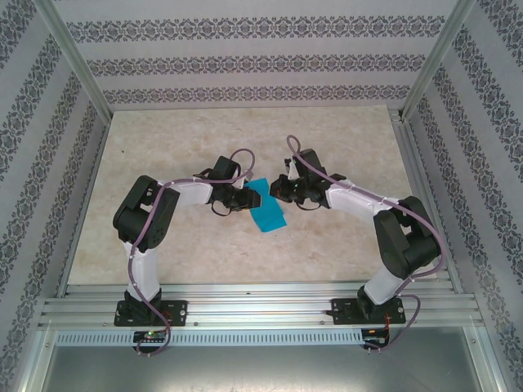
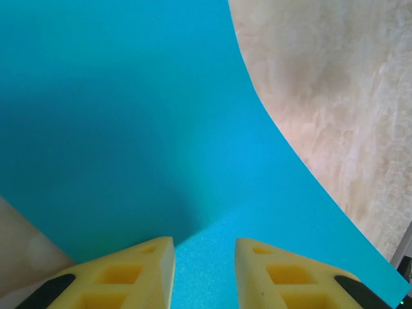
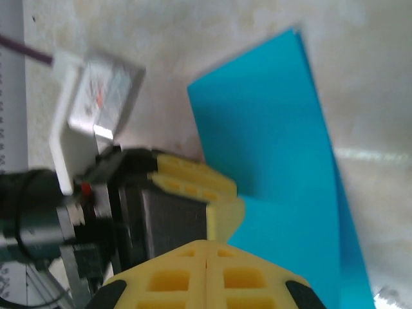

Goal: Fold a paper plane with a square sheet of paper (fold left side to right side)
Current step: Hold the square sheet of paper at the center of the table.

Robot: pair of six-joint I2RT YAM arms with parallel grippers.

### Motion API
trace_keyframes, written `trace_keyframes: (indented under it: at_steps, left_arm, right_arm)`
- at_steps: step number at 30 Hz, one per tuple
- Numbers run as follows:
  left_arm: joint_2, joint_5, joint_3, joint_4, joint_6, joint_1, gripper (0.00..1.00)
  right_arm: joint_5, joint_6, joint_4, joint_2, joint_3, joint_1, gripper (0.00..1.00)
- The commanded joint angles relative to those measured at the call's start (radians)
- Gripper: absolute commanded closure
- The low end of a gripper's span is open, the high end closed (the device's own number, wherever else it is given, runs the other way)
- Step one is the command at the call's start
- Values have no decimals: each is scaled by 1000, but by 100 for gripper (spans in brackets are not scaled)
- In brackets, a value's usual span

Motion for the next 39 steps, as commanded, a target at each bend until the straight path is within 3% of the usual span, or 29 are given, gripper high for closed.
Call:
trace_keyframes:
  at_steps: [1,13,39]
  left_arm:
    - [100,-120,-34,-100,45,-27,69]
    - [113,-124,-20,-109,44,-39,70]
    - [105,-130,3,-123,44,-32,69]
  right_arm:
    - [-8,47,57,-29,-65,55,98]
    - [42,97,98,81,-65,159,98]
    - [91,143,18,161,-152,206,97]
